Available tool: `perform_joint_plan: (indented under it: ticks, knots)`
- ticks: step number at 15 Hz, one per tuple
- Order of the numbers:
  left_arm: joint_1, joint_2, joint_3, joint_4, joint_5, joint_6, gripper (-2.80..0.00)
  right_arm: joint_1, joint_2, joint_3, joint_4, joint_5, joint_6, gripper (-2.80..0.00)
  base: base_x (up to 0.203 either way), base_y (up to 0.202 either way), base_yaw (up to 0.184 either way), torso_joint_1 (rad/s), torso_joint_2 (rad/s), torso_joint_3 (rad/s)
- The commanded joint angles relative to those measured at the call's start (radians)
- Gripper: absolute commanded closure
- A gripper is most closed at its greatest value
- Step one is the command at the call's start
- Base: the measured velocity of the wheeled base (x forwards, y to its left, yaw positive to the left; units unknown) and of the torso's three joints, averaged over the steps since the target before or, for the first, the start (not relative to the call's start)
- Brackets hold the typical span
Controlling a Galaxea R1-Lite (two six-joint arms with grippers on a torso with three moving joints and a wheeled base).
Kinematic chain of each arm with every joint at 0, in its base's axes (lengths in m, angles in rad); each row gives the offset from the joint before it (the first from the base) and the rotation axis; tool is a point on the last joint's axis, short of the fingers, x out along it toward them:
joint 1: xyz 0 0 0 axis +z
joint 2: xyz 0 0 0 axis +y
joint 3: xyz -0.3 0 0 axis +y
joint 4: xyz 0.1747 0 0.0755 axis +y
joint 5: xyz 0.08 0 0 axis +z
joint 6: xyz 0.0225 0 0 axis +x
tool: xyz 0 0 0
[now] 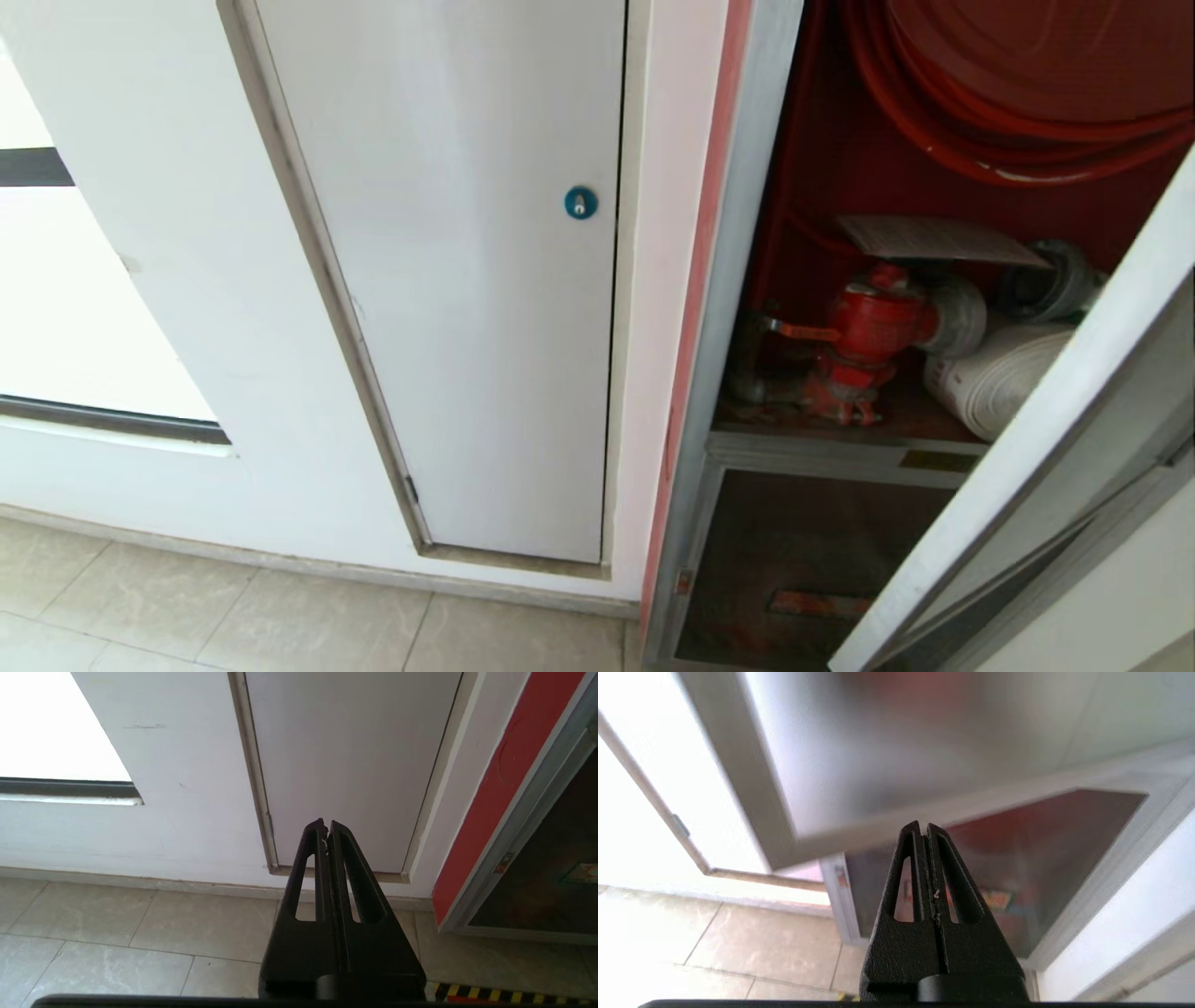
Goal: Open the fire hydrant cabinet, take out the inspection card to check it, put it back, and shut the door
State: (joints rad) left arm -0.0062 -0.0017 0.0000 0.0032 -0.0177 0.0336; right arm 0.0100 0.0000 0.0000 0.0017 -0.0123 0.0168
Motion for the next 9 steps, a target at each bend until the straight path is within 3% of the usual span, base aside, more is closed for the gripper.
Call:
perform_joint_plan:
  ticks: [1,9]
  knots:
    - [0.0,0.002,0.0,0.0,-0.001,0.0,0.0,-0.001,-0.002,0.0,0.0,0.0,0.0,0.0,-0.197,0.0,0.001,0.002,0.0,0.005]
    - [0.0,0.002,0.0,0.0,-0.001,0.0,0.0,-0.001,-0.002,0.0,0.0,0.0,0.0,0.0,-0.195,0.0,0.001,0.003,0.0,0.001]
